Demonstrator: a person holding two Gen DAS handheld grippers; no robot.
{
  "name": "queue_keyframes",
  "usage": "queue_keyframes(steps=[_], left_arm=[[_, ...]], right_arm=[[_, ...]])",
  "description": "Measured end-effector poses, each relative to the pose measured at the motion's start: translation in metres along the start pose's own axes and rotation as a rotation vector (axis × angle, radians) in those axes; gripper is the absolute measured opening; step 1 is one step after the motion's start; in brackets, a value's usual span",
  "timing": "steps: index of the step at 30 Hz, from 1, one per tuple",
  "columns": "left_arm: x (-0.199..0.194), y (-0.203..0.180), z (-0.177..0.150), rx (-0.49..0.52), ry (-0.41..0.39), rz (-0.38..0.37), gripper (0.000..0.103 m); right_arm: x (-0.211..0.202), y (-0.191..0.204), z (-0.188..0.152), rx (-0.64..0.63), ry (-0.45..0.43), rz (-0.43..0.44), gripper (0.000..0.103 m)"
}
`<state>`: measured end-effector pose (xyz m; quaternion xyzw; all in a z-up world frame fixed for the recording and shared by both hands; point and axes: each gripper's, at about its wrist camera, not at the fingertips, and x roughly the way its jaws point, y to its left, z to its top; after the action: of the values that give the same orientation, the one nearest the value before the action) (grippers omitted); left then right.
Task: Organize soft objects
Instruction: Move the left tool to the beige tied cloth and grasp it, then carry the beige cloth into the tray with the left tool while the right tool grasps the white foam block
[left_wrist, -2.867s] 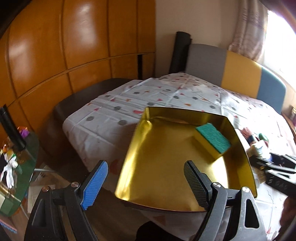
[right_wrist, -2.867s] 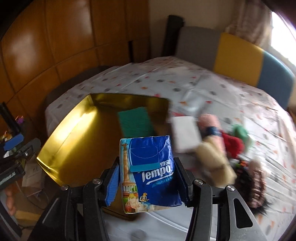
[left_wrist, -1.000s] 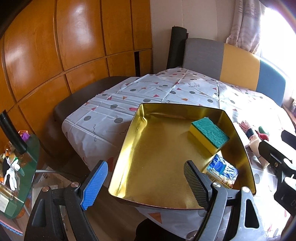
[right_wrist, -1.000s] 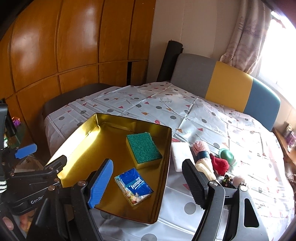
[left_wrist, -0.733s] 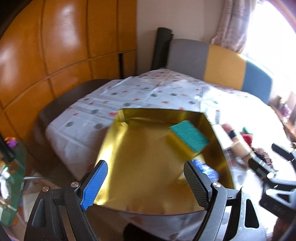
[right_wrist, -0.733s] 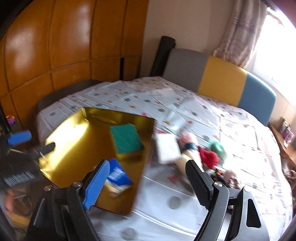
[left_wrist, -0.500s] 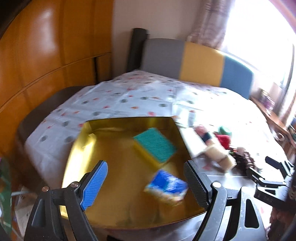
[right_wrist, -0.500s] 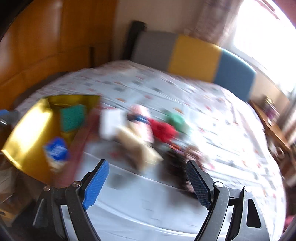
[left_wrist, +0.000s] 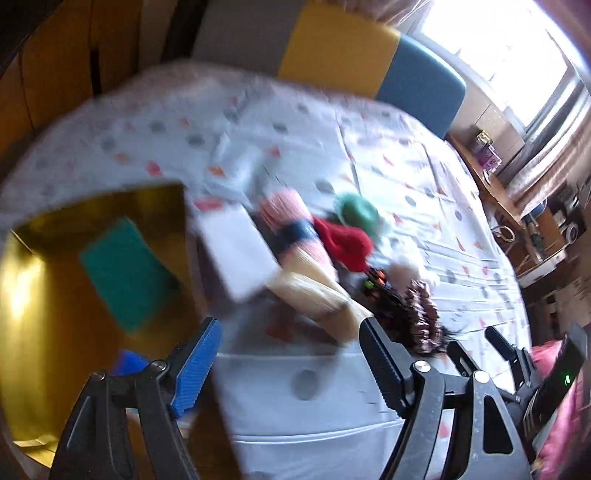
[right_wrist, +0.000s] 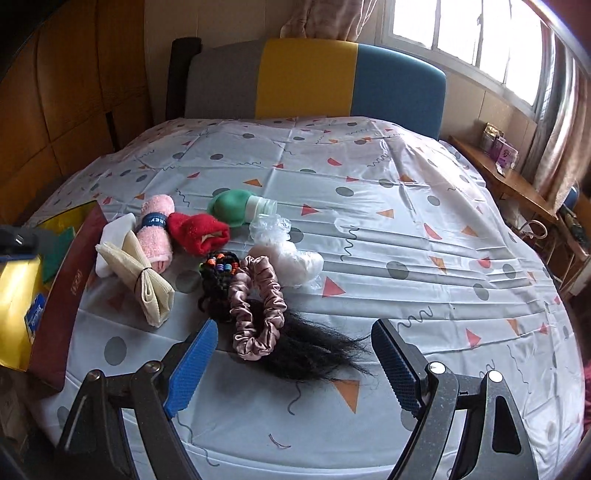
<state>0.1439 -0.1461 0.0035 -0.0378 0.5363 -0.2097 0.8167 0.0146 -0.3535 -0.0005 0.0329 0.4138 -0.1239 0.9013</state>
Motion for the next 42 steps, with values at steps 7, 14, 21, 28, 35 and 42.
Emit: queue_keyframes(steps=[7, 14, 21, 28, 35, 42], left_arm=[[0.057, -0.02, -0.003, -0.111, 0.074, 0.047, 0.079], [0.086, -0.027, 0.001, -0.154, 0.058, 0.095, 0.073], [0.073, -0.032, -0.007, -0.017, 0.017, 0.058, 0.055], [0.012, -0.02, -0.048, 0.124, -0.031, 0.002, 0.054], [-0.042, 0.024, -0.078, 0.125, -0.103, -0.027, 0.055], [-0.074, 0.069, -0.093, 0.059, -0.155, -0.031, 0.055]], right_arm=[[-0.012, -0.01, 0.008, 0.065, -0.05, 0.009, 0.09], [-0.015, -0.014, 0.011, 0.086, -0.06, 0.02, 0.09], [-0.014, -0.015, 0.01, 0.093, -0.062, 0.014, 0.09], [-0.006, -0.006, 0.004, 0.066, -0.034, 0.056, 0.09], [0.011, 0.027, -0.002, 0.014, 0.052, 0.237, 0.066], [0.029, 0.099, 0.027, -0.105, 0.093, 0.382, 0.056]])
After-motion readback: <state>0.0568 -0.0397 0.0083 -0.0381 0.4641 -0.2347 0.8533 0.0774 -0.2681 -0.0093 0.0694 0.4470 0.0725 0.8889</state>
